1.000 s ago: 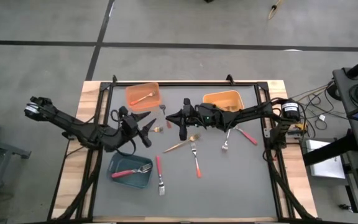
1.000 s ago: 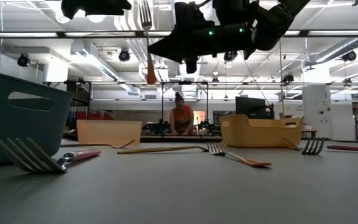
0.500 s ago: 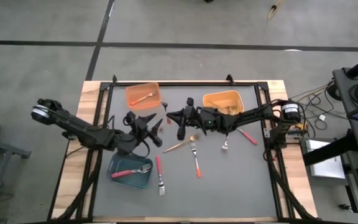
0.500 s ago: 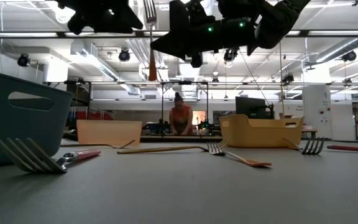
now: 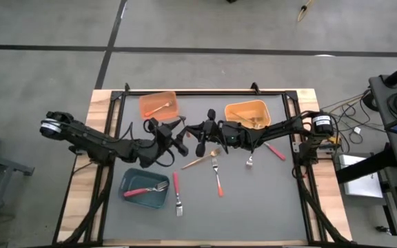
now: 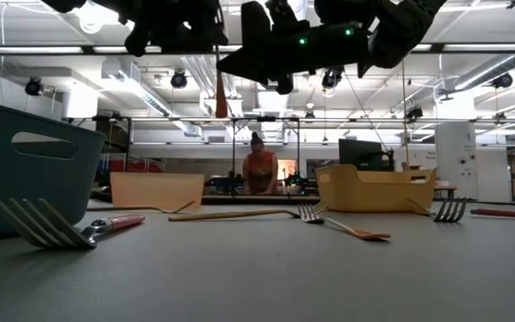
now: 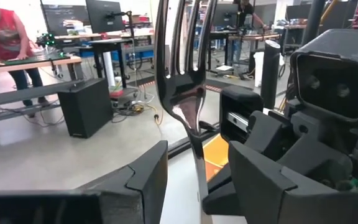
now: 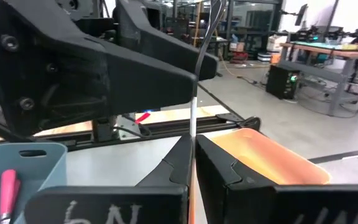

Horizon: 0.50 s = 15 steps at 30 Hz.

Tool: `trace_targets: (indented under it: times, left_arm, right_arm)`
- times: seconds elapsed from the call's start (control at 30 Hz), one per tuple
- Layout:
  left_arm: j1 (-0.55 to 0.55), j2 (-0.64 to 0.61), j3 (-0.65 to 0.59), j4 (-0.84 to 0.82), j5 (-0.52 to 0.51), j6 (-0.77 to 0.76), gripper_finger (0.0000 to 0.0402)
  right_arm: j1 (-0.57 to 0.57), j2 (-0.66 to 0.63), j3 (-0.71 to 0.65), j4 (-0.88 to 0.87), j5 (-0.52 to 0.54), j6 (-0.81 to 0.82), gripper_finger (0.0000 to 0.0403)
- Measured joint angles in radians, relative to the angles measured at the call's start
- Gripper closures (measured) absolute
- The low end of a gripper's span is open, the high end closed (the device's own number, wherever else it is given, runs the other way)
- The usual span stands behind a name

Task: Sort silverware by color (type)
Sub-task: Put the orange fork into the orange bin

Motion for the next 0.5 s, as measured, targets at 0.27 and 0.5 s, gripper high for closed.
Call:
trace_targets:
  times: [0.27,0.5]
  left_arm:
    - [0.016,0.0,0.0,0.0,0.001,-0.018,0.0316]
    - [0.025,0.001,0.0,0.0,0.056,-0.038,0.0394]
  right_arm:
    - [0.0,0.0,0.0,0.0,0.007,-0.013,0.0394]
    - [0.0,0.0,0.0,-0.009,0.006,-0.012,0.0394]
